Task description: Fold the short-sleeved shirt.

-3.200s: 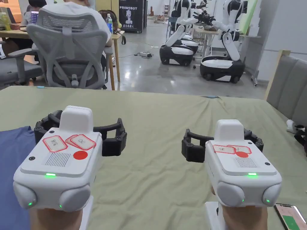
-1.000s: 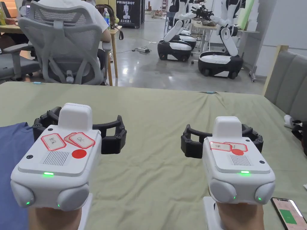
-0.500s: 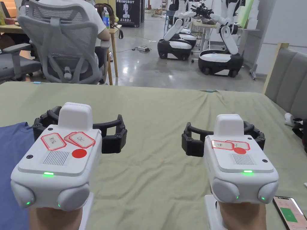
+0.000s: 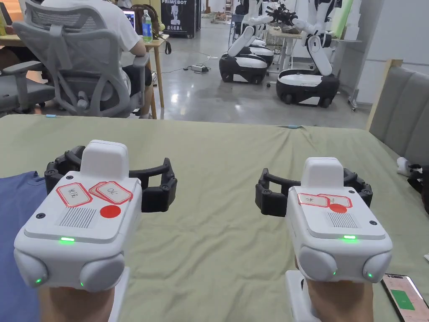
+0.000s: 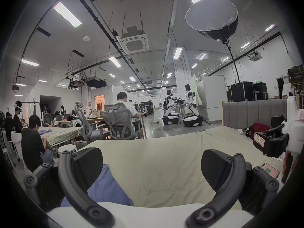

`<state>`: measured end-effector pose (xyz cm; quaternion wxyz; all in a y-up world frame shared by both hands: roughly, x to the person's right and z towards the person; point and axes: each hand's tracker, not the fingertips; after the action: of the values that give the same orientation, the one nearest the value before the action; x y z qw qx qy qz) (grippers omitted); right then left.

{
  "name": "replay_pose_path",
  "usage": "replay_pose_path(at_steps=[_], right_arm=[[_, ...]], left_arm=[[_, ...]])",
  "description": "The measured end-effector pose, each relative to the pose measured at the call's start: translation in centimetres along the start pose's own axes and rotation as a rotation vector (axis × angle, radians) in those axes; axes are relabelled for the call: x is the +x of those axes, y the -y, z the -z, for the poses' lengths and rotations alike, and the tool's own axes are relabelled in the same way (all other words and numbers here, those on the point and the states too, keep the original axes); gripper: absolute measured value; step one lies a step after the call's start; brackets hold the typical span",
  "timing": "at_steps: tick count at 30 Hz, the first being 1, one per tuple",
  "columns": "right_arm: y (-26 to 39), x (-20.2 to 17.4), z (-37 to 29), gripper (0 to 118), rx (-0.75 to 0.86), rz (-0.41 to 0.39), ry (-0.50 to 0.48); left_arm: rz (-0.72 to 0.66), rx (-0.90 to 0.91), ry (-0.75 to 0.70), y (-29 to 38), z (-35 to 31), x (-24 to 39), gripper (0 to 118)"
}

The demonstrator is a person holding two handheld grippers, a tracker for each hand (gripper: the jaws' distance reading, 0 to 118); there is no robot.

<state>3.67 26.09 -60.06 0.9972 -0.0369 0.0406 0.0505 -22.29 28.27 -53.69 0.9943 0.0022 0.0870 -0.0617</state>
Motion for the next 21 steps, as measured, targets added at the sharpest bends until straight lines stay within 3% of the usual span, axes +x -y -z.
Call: replay_pose_path(at_steps=[21], right_arm=[[0.28,-0.02,-0.07,118,-0.013,-0.014,0.015]], left_arm=[[0.015,-0.008,0.003,0.29,-0.02,0.2,118]])
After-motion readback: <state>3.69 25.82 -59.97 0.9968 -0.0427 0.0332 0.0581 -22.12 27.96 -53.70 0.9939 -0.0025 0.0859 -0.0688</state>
